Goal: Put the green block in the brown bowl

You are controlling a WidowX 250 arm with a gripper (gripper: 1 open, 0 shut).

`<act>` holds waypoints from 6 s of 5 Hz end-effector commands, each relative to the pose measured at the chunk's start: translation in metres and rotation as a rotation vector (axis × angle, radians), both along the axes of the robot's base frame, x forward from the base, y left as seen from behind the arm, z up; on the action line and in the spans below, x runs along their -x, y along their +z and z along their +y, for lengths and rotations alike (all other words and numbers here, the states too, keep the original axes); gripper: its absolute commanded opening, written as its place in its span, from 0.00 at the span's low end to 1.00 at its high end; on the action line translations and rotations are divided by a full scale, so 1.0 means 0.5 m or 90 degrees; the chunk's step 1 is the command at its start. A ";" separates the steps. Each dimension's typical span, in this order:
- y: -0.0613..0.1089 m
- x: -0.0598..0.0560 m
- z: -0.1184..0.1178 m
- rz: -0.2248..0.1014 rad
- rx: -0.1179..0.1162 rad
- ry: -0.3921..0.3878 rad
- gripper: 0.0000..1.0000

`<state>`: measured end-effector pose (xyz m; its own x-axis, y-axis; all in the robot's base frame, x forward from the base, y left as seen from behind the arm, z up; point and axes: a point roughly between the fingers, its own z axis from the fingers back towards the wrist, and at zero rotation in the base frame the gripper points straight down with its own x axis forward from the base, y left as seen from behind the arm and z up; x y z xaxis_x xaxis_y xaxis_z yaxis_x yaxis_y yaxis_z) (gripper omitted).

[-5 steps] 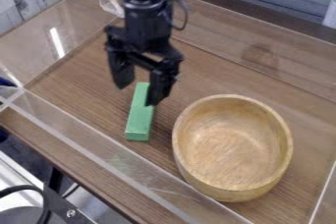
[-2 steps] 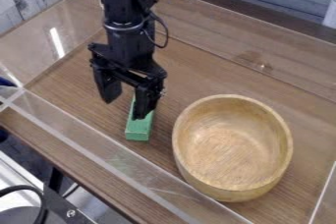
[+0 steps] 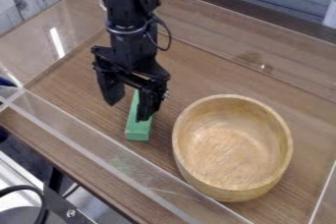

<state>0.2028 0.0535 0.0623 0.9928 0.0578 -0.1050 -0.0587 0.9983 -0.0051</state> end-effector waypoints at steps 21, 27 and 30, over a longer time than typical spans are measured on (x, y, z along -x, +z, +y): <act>0.098 -0.077 -0.004 -0.065 0.082 0.065 1.00; -0.055 -0.048 0.009 -0.029 0.034 0.062 0.00; -0.024 -0.050 0.009 -0.025 0.052 0.069 0.00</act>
<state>0.2152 0.0526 0.0348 0.9773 0.1497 -0.1502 -0.1657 0.9811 -0.1001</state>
